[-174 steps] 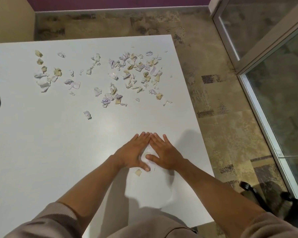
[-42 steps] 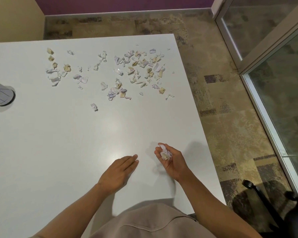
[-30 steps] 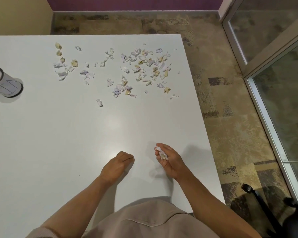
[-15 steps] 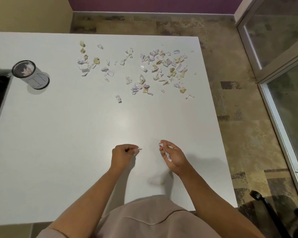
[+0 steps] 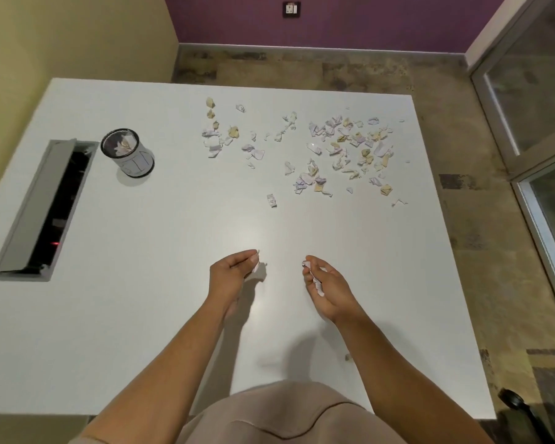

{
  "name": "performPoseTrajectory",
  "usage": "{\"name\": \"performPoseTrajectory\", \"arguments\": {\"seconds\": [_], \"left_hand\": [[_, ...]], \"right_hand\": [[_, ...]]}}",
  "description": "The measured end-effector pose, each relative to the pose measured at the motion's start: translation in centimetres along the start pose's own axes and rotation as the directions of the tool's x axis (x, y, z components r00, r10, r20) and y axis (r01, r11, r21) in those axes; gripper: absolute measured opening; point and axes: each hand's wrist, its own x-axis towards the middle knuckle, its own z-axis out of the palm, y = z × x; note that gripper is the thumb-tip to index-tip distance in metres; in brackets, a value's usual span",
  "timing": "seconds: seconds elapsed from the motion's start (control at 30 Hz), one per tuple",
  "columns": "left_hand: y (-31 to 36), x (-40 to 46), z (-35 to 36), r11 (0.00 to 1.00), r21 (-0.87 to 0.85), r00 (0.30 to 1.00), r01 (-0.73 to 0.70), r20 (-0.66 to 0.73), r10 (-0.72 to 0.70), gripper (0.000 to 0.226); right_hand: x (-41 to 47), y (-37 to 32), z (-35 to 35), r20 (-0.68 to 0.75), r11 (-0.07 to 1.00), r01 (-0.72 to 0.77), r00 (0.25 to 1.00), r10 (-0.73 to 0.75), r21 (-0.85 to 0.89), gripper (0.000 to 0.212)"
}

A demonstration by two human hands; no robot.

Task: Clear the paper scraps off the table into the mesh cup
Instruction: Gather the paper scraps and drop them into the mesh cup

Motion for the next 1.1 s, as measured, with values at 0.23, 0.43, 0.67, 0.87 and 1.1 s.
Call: {"name": "performPoseTrajectory", "arguments": {"seconds": [0.23,0.43,0.67,0.87,1.1], "left_hand": [[4.8,3.0,-3.9,0.995,-0.084,0.997,-0.055,-0.049,0.051,0.014],[10.0,7.1,-8.3,0.985,-0.110,0.985,-0.130,-0.124,0.116,0.013],[16.9,13.4,-12.5,0.968,-0.097,0.950,-0.230,-0.236,0.202,0.015],[22.4,19.0,-14.9,0.938,0.030,0.877,-0.345,-0.344,0.334,0.017],[25.9,24.5,-17.5,0.892,0.312,0.823,-0.326,-0.371,0.430,0.012]], "right_hand": [[2.2,1.6,7.4,0.021,0.999,-0.012,1.000,0.012,-0.030,0.012],[4.8,3.0,16.2,0.041,0.995,0.006,0.999,-0.002,-0.103,0.013],[8.7,4.2,27.8,0.092,0.984,0.044,0.995,-0.028,-0.175,0.010],[12.2,5.2,35.3,0.102,0.973,0.062,0.994,-0.040,-0.224,0.017],[16.1,6.7,40.9,0.114,0.946,0.099,0.991,-0.067,-0.308,0.011]]}}
